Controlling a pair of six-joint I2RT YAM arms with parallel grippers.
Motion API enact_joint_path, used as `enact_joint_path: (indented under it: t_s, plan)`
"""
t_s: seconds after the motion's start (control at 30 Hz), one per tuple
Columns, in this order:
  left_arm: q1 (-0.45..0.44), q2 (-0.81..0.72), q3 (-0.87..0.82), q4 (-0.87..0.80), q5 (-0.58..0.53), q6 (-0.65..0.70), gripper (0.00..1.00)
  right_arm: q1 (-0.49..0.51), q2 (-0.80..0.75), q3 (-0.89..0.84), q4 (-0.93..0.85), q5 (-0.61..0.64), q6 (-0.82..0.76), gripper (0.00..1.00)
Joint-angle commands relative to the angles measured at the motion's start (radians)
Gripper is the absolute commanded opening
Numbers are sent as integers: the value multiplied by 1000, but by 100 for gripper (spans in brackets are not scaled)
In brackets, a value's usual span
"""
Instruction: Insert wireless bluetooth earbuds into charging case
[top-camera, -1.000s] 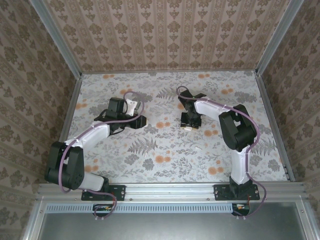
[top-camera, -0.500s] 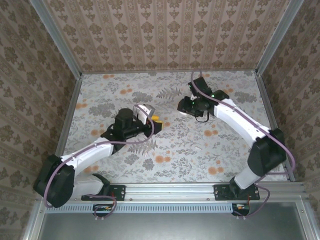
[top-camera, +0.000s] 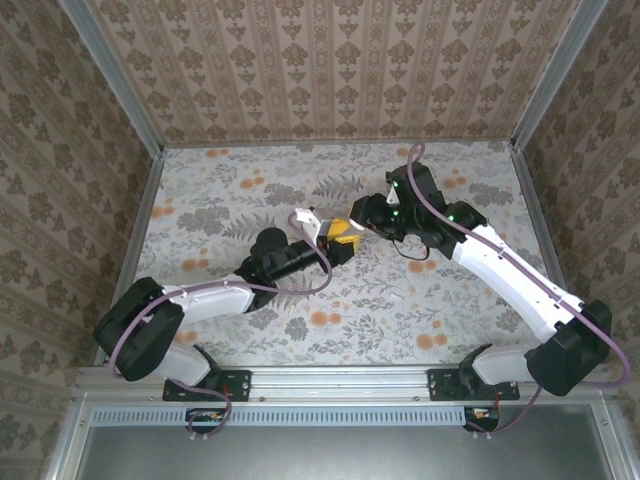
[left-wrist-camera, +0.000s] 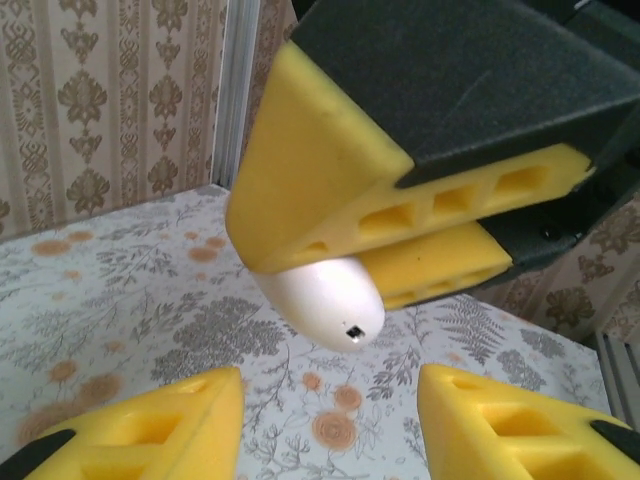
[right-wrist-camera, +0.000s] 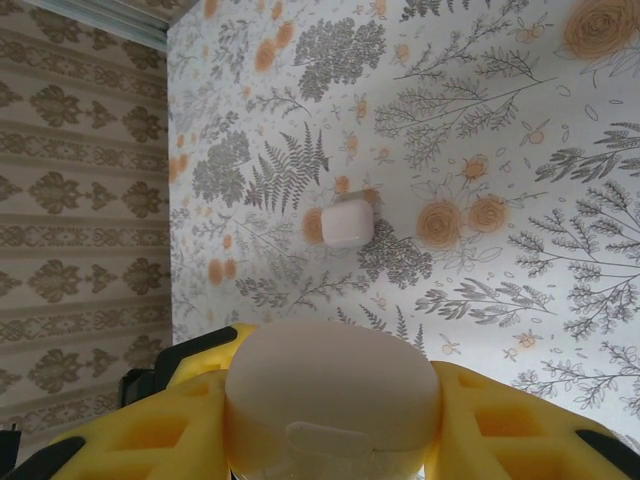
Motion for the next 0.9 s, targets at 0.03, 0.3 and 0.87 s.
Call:
enact_joint_path:
  t_s: [0.03, 0.3, 0.87]
  plan:
    - [-12, 27, 48, 109, -11, -36, 49, 6, -45, -29, 31, -16, 31, 42]
    - [-20, 68, 77, 137, -2, -71, 47, 17, -47, -47, 39, -25, 36, 43]
    - [26, 19, 55, 110, 5, -138, 4, 13, -113, -61, 97, -20, -97, 63]
